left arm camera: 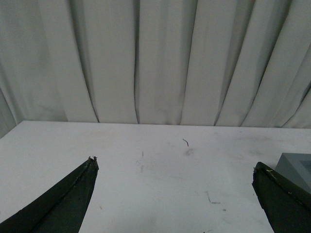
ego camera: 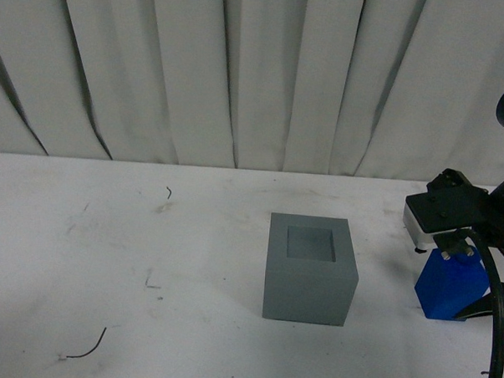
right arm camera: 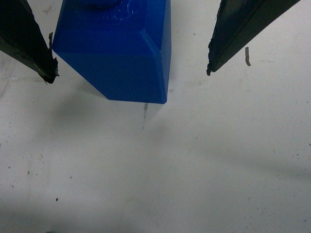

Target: Insert blue part into gray base

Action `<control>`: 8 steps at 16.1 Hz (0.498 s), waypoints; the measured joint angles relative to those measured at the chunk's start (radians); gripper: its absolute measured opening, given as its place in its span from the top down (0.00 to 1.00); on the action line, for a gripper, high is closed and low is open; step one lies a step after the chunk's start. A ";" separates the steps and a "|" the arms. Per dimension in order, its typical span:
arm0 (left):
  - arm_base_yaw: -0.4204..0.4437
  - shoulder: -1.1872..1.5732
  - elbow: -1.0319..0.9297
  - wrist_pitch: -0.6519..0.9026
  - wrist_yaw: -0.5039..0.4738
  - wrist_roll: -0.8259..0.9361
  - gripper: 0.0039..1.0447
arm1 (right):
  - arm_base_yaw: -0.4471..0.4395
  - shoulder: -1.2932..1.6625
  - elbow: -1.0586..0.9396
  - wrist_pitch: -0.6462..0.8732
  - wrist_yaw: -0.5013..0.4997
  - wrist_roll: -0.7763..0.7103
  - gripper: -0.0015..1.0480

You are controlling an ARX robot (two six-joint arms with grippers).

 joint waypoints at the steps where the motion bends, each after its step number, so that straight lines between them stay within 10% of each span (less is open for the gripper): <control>1: 0.000 0.000 0.000 0.000 0.000 0.000 0.06 | 0.000 0.000 0.000 0.002 0.012 0.004 0.08; 5: 0.000 0.000 0.000 0.000 0.000 0.000 0.06 | -0.001 0.000 -0.002 0.034 0.047 0.023 0.10; 8: 0.000 0.000 0.000 0.000 0.000 0.000 0.06 | -0.007 0.000 -0.008 0.044 0.059 0.033 0.37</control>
